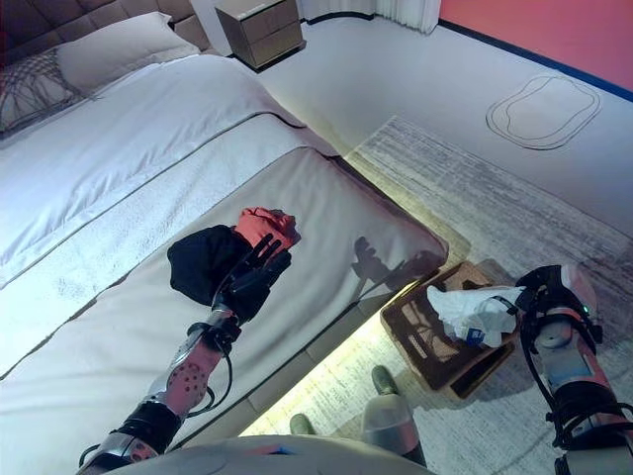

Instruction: Pick up the clothes from the bed and place them into the basket

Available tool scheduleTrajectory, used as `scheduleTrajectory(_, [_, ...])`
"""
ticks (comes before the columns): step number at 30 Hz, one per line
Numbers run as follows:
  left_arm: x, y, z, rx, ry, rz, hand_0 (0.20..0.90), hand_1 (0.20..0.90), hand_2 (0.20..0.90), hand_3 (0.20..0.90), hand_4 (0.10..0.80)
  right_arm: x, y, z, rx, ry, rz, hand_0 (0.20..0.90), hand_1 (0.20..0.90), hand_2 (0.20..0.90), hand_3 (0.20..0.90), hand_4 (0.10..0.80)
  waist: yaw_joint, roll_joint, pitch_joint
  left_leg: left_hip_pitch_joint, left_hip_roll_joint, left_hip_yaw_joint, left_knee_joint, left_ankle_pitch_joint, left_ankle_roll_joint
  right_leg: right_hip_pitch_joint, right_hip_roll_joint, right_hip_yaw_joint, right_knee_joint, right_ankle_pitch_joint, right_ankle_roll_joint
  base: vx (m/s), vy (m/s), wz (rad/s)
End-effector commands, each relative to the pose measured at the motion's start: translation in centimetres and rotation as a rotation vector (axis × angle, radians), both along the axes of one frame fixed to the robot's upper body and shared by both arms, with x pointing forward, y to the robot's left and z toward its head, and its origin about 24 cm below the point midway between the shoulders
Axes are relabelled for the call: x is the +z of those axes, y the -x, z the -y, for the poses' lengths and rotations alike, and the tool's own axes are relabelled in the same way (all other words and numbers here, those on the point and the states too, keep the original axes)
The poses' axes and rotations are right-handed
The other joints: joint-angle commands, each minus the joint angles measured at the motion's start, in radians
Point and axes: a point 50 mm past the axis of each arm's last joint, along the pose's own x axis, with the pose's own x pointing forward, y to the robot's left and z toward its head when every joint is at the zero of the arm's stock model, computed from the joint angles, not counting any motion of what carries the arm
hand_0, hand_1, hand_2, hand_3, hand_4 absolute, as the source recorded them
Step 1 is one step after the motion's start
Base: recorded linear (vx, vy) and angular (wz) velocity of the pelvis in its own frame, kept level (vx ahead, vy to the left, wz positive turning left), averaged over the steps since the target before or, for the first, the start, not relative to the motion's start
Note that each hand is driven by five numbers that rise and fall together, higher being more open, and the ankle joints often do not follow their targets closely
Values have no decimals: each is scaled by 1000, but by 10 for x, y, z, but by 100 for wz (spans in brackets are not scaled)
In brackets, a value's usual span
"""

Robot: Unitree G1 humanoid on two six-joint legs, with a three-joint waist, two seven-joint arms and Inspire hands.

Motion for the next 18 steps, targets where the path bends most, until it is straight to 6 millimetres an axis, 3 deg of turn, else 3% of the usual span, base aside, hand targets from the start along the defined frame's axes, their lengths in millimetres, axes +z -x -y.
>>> scheduleTrajectory(1, [27,-19,-7,15,1,177,900,900,900,900,800,49,-35,8,15,126,166,900,900,900,900,800,33,-26,-29,20,31,-64,40,-128,-11,-26,-16,-78,44,-5,4,0,0,0])
scheduleTrajectory(8, [28,-19,-10,28,2,183,900,900,900,900,800,49,-33,5,2,131,188,900,900,900,900,800,42,-36,-30,16,33,-87,28,-118,-11,-21,-14,-80,41,-6,2,-2,-1,2])
scheduleTrajectory(11, [30,-19,-12,34,3,187,900,900,900,900,800,58,-35,3,12,150,243,900,900,900,900,800,50,-40,-33,12,32,-112,24,-113,-12,-14,-11,-82,43,-10,-2,9,-10,8])
scheduleTrajectory(18, [32,-22,-11,72,18,191,900,900,900,900,800,96,-65,-18,103,199,352,900,900,900,900,800,79,-49,-41,-1,33,-169,16,-101,-17,4,-9,-110,40,-26,-15,15,4,17])
